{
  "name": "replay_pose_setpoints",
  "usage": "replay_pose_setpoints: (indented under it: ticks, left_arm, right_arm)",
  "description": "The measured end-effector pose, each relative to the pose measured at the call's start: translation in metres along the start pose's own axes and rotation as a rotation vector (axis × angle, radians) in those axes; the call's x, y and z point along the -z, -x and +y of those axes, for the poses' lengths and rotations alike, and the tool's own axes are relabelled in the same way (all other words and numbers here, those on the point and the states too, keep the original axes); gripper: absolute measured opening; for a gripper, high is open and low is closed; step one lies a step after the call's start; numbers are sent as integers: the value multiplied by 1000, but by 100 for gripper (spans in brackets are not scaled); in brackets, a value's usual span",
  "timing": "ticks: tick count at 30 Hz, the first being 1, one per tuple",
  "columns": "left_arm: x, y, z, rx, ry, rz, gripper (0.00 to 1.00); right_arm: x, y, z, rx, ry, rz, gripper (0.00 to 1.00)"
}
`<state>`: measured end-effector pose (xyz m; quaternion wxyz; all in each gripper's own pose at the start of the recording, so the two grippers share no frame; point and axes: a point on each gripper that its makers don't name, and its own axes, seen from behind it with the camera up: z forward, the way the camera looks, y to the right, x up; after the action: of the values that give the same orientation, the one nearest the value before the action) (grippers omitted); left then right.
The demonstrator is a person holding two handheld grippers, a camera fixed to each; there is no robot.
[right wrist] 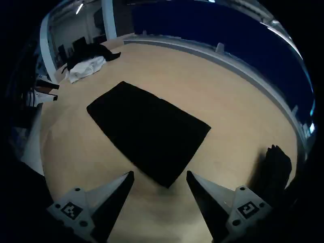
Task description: Fold towel
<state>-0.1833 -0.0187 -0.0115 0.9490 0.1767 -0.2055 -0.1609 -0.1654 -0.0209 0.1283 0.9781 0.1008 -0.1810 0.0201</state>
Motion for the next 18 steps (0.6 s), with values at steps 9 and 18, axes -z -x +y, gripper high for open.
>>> replay_pose_setpoints:
  ticks: [9,18]
  left_arm:
    - [6,11,-6,10,-11,-6,97]
    - [11,13,-9,8,-13,-4,97]
  right_arm:
    - [-5,15,5,-11,9,-40,75]
    - [-9,25,9,-49,1,-53,47]
